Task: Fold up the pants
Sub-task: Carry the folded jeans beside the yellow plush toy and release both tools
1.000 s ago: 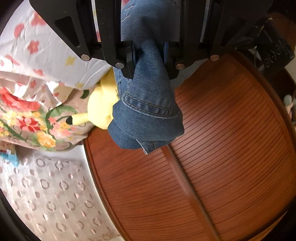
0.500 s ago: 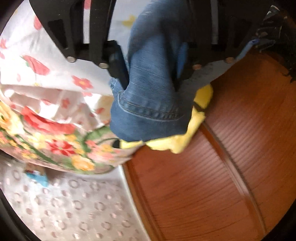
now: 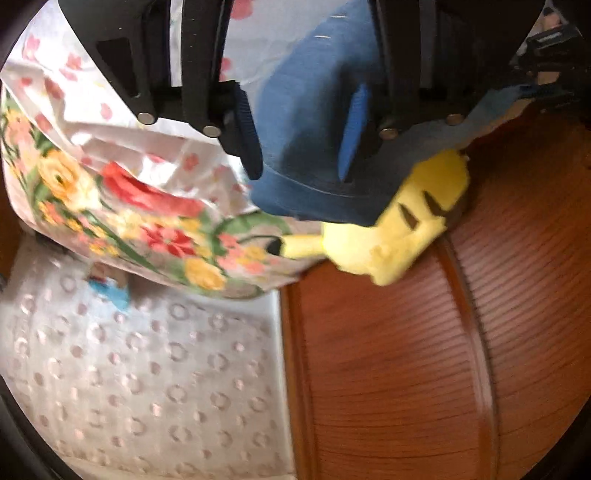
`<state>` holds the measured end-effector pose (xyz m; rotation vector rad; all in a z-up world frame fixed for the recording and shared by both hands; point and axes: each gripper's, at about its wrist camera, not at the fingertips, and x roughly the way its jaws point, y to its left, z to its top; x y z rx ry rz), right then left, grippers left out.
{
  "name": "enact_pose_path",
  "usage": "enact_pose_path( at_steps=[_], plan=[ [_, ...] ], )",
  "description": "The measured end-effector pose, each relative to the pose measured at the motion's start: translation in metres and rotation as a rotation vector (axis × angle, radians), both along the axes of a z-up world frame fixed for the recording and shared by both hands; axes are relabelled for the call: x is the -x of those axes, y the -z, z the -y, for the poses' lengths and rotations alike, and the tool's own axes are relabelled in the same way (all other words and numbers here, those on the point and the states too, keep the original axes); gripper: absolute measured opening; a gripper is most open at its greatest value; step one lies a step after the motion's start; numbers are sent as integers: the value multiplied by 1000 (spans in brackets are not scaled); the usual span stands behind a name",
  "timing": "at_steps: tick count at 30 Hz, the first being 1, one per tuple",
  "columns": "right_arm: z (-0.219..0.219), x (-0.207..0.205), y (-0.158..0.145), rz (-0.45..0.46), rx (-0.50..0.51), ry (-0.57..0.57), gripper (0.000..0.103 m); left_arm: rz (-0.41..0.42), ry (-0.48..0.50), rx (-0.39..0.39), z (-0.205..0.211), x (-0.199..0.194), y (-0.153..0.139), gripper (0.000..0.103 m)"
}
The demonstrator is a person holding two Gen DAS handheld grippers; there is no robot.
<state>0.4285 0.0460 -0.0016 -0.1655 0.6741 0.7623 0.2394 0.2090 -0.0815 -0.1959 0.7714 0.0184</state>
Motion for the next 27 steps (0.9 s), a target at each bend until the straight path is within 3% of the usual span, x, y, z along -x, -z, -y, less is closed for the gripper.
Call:
enact_pose_path(
  at_steps=[3, 6, 10, 13, 16, 27],
  plan=[
    [-9, -2, 10, -4, 68, -8, 30, -5, 2, -16, 1, -1, 1, 13],
    [-7, -19, 37, -85, 131, 38, 30, -7, 5, -21, 2, -3, 2, 15],
    [4, -24, 57, -126, 119, 53, 30, -9, 5, -43, 4, -5, 1, 15],
    [9, -18, 51, -140, 102, 71, 31, 3, 1, -49, 6, -1, -4, 16],
    [14, -6, 39, -132, 75, 60, 31, 23, -14, -55, 8, 8, -14, 23],
    [41, 73, 15, -123, 25, 14, 31, 48, -2, -93, 26, 40, -37, 39]
  ],
)
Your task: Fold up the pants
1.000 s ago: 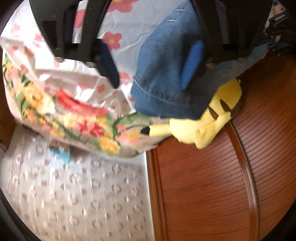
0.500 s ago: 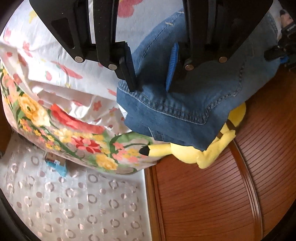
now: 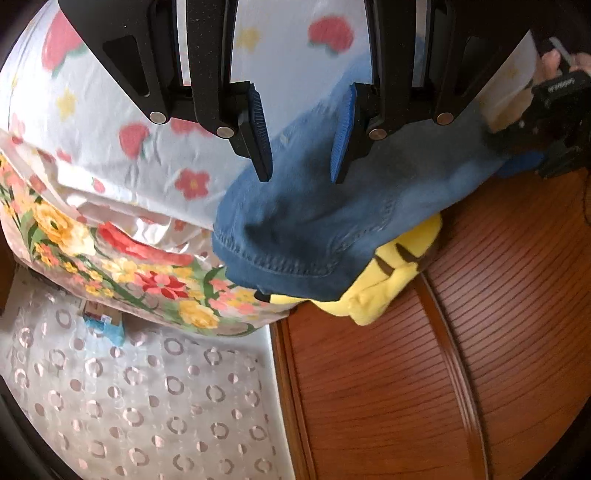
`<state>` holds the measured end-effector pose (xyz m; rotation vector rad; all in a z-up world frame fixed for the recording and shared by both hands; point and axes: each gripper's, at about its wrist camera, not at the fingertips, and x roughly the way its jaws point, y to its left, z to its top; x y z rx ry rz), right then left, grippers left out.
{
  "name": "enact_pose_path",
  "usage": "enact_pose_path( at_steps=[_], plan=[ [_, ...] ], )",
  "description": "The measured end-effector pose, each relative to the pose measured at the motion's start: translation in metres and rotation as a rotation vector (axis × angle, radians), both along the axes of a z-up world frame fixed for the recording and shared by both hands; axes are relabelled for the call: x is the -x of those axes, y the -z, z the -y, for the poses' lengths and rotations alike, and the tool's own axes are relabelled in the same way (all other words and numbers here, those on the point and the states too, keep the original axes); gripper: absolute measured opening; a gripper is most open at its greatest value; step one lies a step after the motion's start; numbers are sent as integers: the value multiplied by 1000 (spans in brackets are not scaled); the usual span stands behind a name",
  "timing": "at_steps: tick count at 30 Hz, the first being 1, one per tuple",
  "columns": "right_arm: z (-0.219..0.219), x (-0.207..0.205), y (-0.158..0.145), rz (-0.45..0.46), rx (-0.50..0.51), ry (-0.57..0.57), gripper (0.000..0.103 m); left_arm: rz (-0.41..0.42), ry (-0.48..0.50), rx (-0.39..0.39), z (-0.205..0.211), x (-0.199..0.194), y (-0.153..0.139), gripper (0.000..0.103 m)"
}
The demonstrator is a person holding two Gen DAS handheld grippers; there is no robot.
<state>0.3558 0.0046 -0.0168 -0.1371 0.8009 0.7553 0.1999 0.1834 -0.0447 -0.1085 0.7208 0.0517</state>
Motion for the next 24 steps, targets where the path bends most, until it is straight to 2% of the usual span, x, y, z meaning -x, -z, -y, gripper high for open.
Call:
enact_pose_path(
  at_steps=[8, 16, 24],
  plan=[
    [51, 62, -23, 43, -10, 53, 33, 45, 54, -2, 33, 27, -23, 43],
    [109, 122, -48, 105, -25, 121, 34, 98, 134, -2, 87, 53, -44, 49],
    [165, 168, -69, 162, -32, 199, 40, 152, 210, -14, 136, 75, -67, 52]
  ],
)
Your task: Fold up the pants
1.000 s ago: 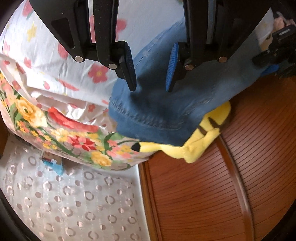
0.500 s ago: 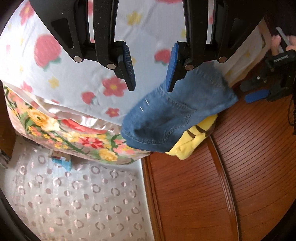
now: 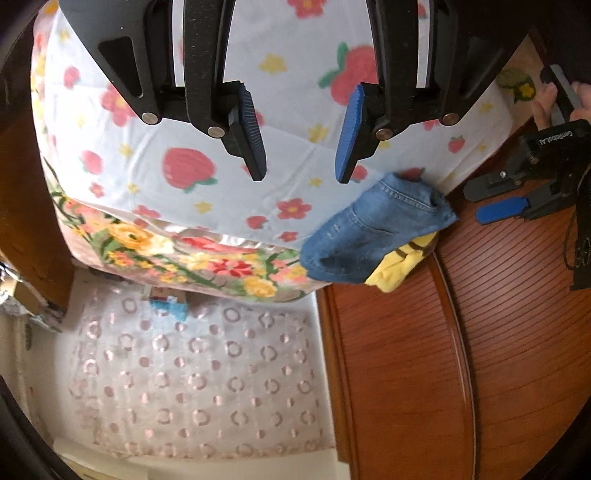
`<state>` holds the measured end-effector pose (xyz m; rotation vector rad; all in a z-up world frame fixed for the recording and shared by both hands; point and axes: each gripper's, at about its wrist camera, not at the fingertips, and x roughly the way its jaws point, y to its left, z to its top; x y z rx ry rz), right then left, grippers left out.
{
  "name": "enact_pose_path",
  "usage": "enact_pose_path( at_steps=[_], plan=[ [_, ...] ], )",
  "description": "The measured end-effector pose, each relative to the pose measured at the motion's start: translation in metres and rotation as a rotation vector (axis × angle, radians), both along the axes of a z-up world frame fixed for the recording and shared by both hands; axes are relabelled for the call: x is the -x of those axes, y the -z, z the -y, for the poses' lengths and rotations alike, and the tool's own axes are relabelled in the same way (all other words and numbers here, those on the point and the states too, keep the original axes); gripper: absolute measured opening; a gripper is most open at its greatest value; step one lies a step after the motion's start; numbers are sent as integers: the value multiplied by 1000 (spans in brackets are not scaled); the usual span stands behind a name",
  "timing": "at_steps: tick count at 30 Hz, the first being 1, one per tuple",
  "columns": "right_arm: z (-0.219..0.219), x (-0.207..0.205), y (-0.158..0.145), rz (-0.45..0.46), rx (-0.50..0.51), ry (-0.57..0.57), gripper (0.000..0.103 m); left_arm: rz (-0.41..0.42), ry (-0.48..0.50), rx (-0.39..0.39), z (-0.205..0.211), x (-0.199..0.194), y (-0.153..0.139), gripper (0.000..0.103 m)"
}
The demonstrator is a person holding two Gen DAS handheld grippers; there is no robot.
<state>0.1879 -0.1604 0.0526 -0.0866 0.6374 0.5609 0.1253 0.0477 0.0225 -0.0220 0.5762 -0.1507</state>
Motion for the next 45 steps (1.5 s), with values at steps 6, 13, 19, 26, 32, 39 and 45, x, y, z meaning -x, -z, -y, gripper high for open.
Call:
enact_pose_path(
  at_steps=[6, 13, 19, 26, 32, 39, 45],
  plan=[
    [39, 34, -22, 55, -18, 62, 51, 43, 37, -11, 31, 18, -21, 53],
    [76, 69, -55, 142, -37, 138, 69, 95, 32, -19, 58, 36, -48, 53],
    [100, 89, -72, 185, -59, 194, 83, 125, 51, 5, 72, 48, -65, 53],
    [114, 104, -81, 212, -32, 264, 89, 128, 12, 5, 80, 54, -72, 53],
    [127, 118, -85, 227, -34, 309, 89, 125, 9, 6, 82, 56, -72, 54],
    [132, 125, -84, 233, -29, 336, 89, 115, 5, -4, 90, 58, -70, 54],
    [131, 126, -82, 234, -31, 337, 89, 104, -2, -19, 90, 58, -66, 54]
  ],
)
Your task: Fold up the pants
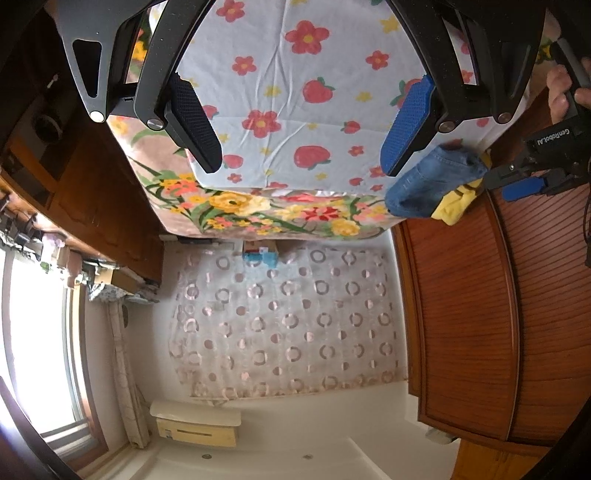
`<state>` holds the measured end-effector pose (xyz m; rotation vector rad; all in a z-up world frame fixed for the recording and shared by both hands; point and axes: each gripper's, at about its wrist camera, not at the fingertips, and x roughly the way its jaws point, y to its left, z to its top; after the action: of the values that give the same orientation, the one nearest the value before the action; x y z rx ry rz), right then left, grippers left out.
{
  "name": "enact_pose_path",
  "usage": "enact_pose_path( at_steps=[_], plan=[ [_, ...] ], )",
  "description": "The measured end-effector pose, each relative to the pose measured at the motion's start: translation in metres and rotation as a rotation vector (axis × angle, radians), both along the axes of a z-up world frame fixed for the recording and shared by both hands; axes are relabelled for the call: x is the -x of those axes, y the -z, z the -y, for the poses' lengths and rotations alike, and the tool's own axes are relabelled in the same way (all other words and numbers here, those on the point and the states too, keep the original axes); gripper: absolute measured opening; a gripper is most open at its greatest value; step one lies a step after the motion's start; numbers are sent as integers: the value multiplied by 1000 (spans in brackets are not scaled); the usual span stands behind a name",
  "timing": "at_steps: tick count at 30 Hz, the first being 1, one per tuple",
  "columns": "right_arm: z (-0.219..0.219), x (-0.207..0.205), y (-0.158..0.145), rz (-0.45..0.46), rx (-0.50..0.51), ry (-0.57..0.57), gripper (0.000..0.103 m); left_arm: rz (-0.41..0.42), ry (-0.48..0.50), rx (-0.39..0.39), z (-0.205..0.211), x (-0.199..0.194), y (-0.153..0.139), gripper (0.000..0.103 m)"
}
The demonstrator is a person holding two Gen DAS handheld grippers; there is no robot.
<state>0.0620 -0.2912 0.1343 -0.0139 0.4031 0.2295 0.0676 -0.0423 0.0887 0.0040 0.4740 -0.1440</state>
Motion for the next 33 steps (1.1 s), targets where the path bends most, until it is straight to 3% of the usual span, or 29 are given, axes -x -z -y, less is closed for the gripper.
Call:
enact_pose_path(
  at_steps=[33],
  plan=[
    [-16, -1, 2, 7, 2, -9, 89, 6, -25, -7, -14, 4, 6, 54]
  ],
)
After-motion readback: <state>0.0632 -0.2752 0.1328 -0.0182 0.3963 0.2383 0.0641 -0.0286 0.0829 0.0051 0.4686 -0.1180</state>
